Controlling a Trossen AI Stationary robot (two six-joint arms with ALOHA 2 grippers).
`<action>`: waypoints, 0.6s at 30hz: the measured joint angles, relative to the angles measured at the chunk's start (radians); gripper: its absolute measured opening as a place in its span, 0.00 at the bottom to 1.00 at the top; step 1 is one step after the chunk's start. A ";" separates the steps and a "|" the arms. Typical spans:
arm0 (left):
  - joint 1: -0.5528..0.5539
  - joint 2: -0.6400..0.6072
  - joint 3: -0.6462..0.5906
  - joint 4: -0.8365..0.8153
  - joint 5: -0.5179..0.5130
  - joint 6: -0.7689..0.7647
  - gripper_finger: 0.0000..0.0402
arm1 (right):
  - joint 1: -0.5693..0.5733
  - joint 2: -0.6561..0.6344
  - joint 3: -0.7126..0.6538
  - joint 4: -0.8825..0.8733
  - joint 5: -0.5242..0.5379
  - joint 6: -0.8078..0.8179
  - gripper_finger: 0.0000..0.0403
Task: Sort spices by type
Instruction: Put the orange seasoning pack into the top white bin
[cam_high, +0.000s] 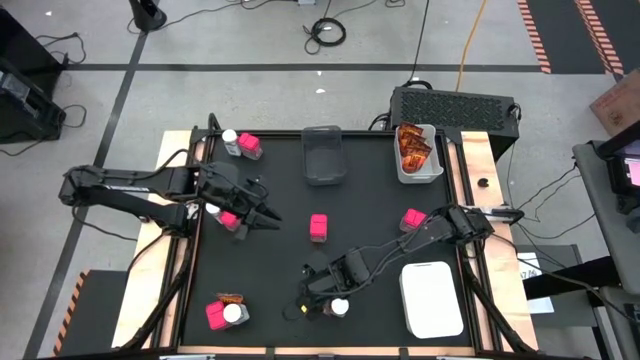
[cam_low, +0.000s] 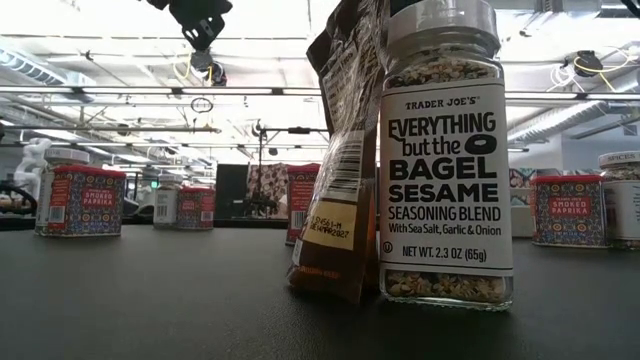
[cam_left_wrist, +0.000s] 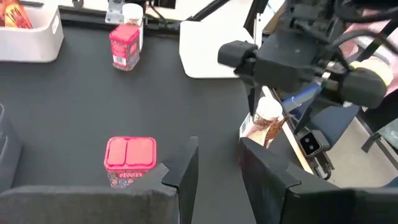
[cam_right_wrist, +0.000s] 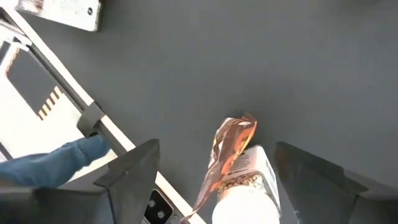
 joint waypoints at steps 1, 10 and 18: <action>0.000 0.004 0.000 -0.003 0.000 0.000 0.30 | 0.000 0.001 0.000 -0.007 0.001 0.003 0.76; 0.000 0.031 0.000 -0.001 -0.001 -0.001 0.30 | 0.015 0.052 0.000 0.002 -0.048 0.018 0.75; 0.000 0.031 0.000 0.003 -0.001 0.004 0.30 | 0.018 0.071 0.000 0.007 -0.066 0.021 0.72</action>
